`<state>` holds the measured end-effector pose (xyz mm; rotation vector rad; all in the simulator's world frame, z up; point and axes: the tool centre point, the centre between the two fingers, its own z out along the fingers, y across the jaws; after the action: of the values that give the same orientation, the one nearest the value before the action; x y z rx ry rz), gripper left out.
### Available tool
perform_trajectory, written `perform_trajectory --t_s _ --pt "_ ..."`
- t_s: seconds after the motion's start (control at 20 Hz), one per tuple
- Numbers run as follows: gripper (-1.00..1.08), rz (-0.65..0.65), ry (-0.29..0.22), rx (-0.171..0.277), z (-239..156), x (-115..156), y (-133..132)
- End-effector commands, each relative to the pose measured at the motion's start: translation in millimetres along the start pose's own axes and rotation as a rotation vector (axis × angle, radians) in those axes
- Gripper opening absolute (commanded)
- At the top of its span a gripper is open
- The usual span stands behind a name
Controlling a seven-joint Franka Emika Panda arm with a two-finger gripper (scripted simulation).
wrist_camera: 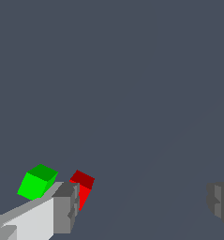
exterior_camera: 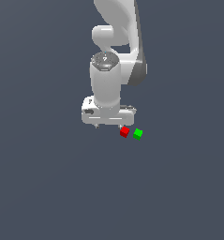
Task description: Stack the red cube on top of the green cube.
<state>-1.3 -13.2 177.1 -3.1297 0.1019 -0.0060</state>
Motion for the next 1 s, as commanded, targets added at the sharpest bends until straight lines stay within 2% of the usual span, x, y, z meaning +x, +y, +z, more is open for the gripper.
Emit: perform_trajectory --t_s 0.0,0.5,0.95 --pt "1.0 0.0 0.0 0.0 0.0 0.0 0.0" --pt "1.0 -0.087 -0.001 0.0 8.3 -2.2 -9.3" --pt "1.0 -0.315 -0.002 -0.001 30.2 -12.0 -32.6"
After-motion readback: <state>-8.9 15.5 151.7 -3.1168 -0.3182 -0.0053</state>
